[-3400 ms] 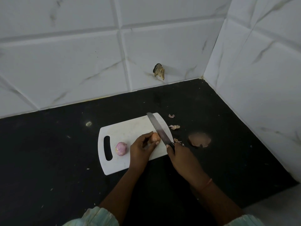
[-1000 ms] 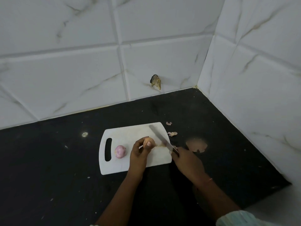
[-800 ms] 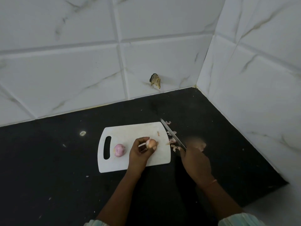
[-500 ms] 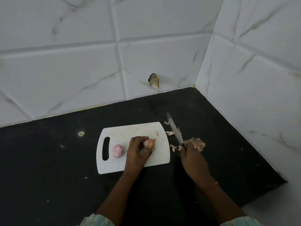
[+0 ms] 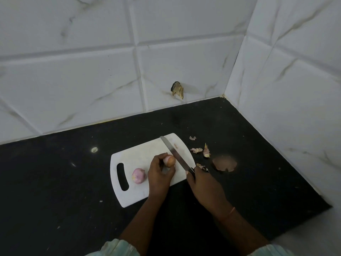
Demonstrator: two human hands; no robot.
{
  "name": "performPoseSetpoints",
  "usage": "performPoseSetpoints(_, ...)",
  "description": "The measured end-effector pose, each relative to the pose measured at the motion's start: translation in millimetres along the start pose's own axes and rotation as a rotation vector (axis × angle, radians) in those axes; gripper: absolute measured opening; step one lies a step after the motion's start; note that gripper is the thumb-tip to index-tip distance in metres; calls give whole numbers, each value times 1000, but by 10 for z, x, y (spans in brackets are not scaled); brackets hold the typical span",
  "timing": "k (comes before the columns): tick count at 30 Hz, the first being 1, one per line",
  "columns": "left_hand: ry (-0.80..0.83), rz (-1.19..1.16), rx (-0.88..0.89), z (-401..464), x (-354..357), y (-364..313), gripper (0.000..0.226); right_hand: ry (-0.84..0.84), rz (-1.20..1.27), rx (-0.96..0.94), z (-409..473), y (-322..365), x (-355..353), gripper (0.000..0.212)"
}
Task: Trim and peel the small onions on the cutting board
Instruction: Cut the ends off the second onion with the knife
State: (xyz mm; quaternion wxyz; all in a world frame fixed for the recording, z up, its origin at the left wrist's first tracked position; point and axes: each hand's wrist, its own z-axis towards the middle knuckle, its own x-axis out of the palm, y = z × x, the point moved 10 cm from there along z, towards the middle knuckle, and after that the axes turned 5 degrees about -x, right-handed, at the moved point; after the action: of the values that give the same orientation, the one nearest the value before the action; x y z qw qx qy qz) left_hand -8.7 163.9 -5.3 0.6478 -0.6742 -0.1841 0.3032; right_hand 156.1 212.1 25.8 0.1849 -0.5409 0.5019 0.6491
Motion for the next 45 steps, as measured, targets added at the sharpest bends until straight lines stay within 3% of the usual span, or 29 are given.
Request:
performPoseSetpoints(3,48,-8,9,17,26,-6,32,53,-29,7,46,-24,83,34)
performPoseSetpoints(8,134,-20,-40,85,30,35,29,202,265,55,129,-105,101,36)
performPoseSetpoints(14,236,54,10,156,25,-44,24,343,416,104,213,-232,120,38)
performPoseSetpoints(19,216,95,72,117,45,-61,14,289,232,-1,391,-144,154,37)
performPoseSetpoints(33,220,249,182,113,93,-121,18,266,18,-27,405,-96,224,33)
performPoseSetpoints(40,172,200,150,69,56,-119,13,124,-86,-22,304,-39,254,39)
performPoseSetpoints(45,163,226,196,-2,47,-146,29,67,-117,17,231,9,265,40)
